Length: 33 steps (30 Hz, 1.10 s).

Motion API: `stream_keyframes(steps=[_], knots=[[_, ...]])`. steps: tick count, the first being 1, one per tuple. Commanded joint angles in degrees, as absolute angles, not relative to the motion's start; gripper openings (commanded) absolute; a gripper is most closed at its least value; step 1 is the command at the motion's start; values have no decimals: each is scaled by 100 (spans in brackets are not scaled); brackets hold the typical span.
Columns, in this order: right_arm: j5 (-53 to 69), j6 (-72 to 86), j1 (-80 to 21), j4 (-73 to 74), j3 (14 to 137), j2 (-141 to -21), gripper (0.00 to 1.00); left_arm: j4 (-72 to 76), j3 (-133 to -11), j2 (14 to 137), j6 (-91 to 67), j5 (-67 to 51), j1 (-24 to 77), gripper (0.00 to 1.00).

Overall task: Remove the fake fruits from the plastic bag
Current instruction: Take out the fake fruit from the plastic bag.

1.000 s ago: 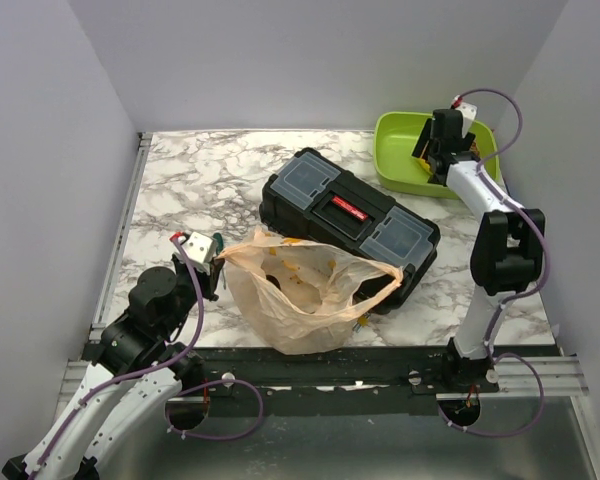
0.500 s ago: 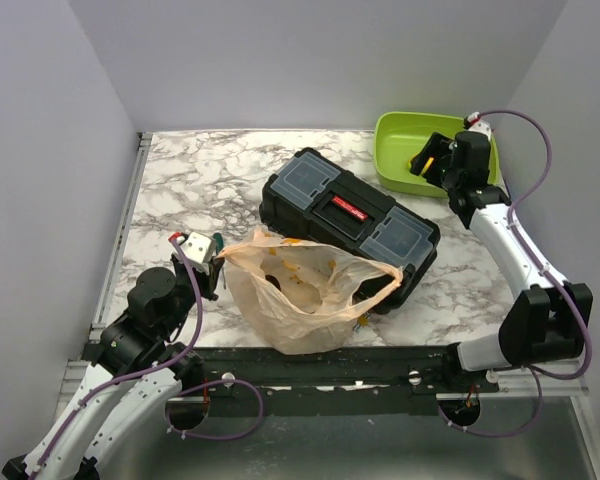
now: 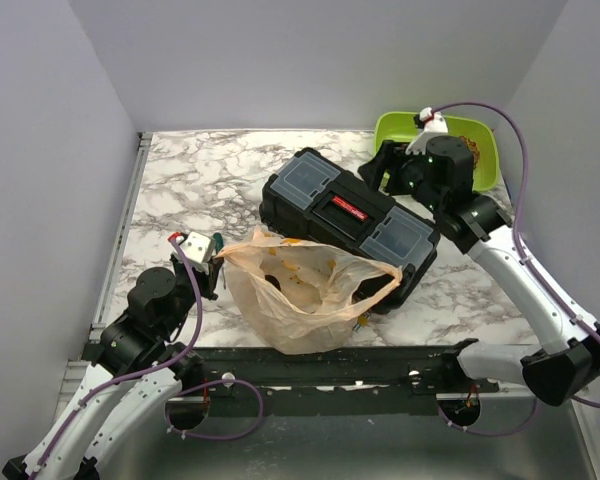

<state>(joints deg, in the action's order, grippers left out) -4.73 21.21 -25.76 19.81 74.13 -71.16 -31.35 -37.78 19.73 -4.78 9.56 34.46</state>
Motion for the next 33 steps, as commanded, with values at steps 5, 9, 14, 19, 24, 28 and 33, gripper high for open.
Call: stream_keyframes(steps=[5,9,14,19,24,28,33], knots=[[-468,1234,-4854,2315,7729,-6961,72,-3050,-3736,1963,-519,1059,3404,0],[-802,1061,-5904,2508,7743,-7258,67,-3059,-3741,1949,-519,1076,3400,0],[-1061,968,-6680,2992,7616,-7497,62,-3048,-3736,1961,-519,1053,3393,0],[-1024,1053,-6831,3564,7394,-7666,56,-3041,-3736,1986,-519,1024,3392,0],[-1549,1159,-6838,4020,7445,-8223,53,-3041,-3735,2018,-522,981,3385,0],[-1775,1089,-6840,4088,7470,-8693,52,-3049,-3744,2021,-519,965,3377,0],[-2161,1177,-6843,4140,7290,-9129,54,-3045,-3742,1978,-519,1035,3381,0]])
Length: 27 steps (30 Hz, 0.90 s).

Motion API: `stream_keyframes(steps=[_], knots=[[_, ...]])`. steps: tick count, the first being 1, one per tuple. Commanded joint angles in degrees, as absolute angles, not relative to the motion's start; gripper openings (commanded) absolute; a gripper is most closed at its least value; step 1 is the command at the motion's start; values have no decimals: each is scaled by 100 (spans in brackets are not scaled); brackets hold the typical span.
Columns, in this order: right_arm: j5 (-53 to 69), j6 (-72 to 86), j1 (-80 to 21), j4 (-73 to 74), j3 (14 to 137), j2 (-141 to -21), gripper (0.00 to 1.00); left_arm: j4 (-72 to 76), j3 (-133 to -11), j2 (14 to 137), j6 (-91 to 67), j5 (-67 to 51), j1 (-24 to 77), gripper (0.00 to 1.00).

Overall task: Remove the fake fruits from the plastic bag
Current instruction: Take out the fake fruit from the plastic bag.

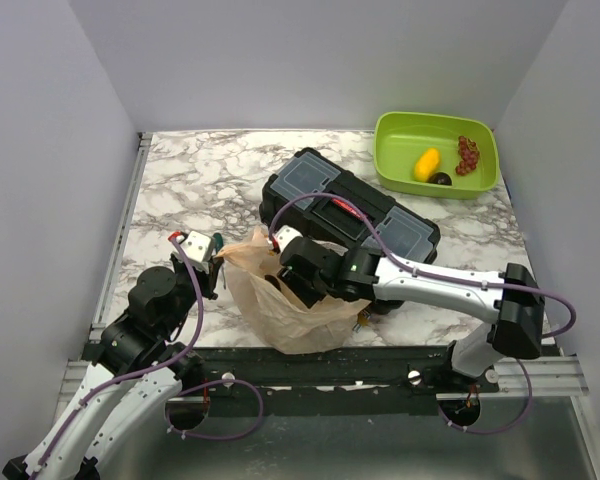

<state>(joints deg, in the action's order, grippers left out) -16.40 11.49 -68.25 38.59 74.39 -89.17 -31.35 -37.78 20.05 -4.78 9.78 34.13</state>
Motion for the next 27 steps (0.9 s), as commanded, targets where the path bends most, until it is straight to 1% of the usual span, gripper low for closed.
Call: stream_keyframes(steps=[1,6,9,14,21,27], knots=[[-2174,1207,-6844,4184,7249,-9202,55,-3055,-3744,1985,-516,1037,3379,0],[-1960,1556,-6851,4662,7026,-9196,58,-3048,-3740,1968,-525,1032,3383,0],[-1923,1806,-6911,4874,6847,-8904,62,-3050,-3742,1977,-519,997,3383,0],[-1377,1943,-6934,4868,6576,-8459,68,-3045,-3738,1993,-520,967,3375,0],[-1396,2242,-7209,5141,6300,-8723,69,-3050,-3737,1987,-519,993,3368,0],[-1216,2437,-7301,4625,5928,-8754,70,-3048,-3738,2012,-519,950,3373,0]])
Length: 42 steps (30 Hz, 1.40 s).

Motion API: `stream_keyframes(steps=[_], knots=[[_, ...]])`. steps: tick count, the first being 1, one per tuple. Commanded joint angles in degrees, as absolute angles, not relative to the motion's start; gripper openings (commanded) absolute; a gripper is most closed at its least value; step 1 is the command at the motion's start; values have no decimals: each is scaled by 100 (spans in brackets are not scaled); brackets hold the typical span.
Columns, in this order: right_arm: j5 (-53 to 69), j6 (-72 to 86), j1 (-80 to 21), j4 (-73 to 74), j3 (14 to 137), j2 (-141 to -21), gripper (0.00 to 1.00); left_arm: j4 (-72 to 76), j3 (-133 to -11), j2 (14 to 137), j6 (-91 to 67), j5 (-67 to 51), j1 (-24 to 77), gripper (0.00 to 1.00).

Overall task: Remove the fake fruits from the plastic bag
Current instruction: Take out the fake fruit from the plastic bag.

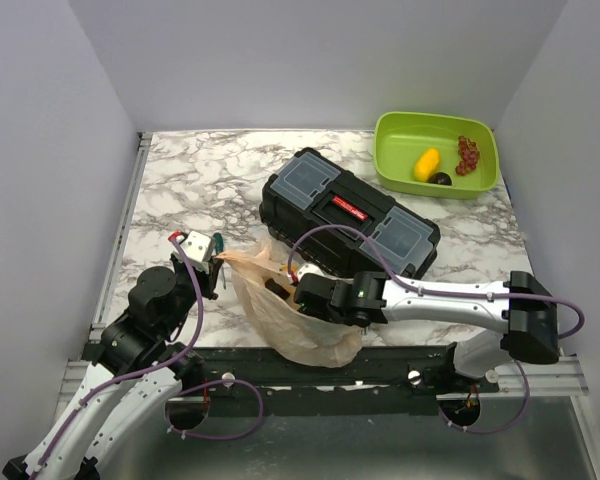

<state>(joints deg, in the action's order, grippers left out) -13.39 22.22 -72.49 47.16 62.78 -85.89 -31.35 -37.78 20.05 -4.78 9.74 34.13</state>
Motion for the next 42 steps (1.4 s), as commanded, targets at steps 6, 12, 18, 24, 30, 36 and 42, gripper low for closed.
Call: stream_keyframes(steps=[6,12,18,24,30,36,42], knots=[[-1441,2494,-7330,4159,5707,-9216,70,-3049,-3742,2002,-519,975,3374,0],[-2419,2680,-7344,3957,5784,-9638,69,-3043,-3746,2012,-523,974,3373,0],[-2825,2650,-7375,2846,6203,-9540,62,-3061,-3738,1944,-530,1093,3363,0],[-3820,2890,-7373,562,5391,-9237,71,-3056,-3722,1926,-560,1312,3363,0],[-4263,2834,-7378,-737,4843,-9332,76,-3098,-3709,1899,-555,1544,3365,0],[-3629,2645,-7408,-1390,4285,-8548,84,-3046,-3656,1852,-437,1374,3358,0],[-2222,2340,-7408,-1798,4308,-8189,90,-3032,-3674,1929,-398,1130,3359,0]])
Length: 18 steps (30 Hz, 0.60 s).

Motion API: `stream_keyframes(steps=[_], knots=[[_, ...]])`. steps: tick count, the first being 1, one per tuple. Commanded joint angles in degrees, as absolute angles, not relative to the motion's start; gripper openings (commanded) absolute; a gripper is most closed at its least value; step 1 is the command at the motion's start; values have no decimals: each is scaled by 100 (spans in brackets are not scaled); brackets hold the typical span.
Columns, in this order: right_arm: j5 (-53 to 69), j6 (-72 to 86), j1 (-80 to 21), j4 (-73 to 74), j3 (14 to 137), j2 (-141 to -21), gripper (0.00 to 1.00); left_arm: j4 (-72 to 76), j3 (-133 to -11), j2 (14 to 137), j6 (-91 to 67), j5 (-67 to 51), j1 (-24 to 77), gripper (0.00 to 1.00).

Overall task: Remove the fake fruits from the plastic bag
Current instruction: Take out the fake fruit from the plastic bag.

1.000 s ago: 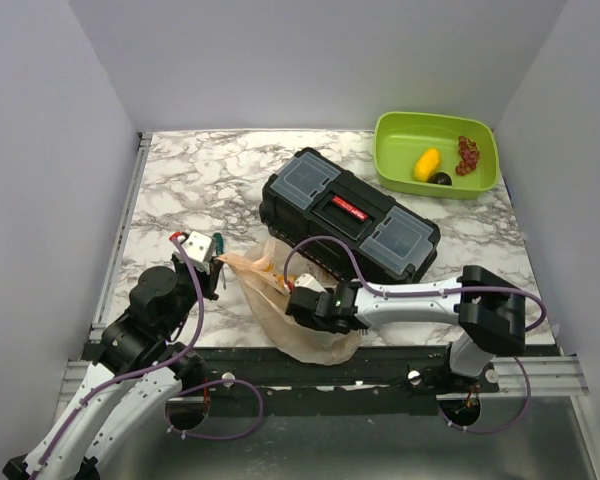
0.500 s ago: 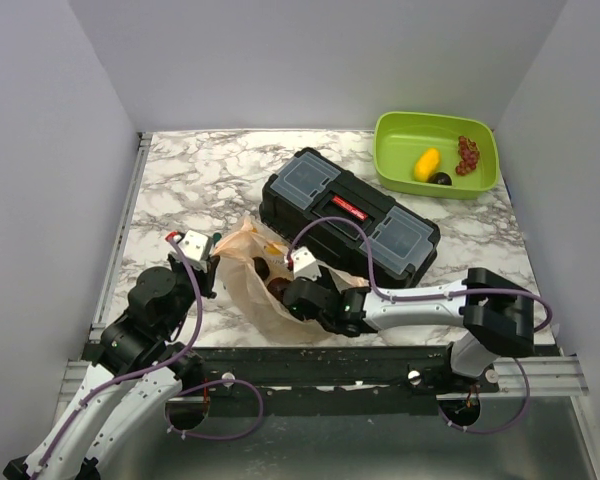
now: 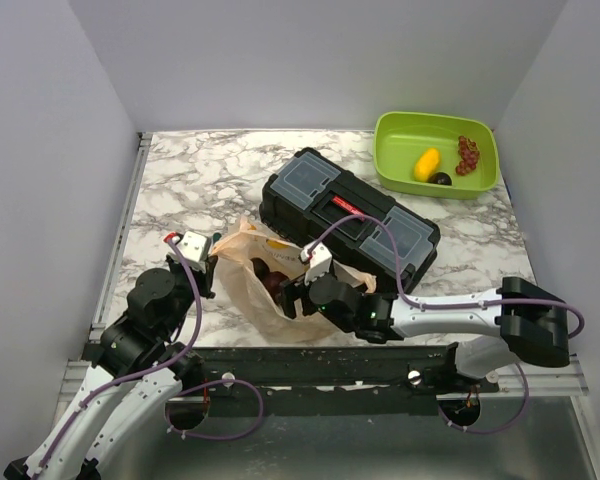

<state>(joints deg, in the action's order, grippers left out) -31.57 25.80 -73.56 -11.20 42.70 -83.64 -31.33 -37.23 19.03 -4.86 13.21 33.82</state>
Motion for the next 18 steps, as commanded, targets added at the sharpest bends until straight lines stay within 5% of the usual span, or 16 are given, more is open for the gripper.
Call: stream_keyframes(steps=[1,18], knots=[[-2228,2312,-7407,-1774,4366,-8227,92,-3031,-3667,1925,-396,1107,3361,0],[-3049,1334,-7405,-2750,4879,-9808,92,-3062,-3715,1956,-402,888,3351,0]])
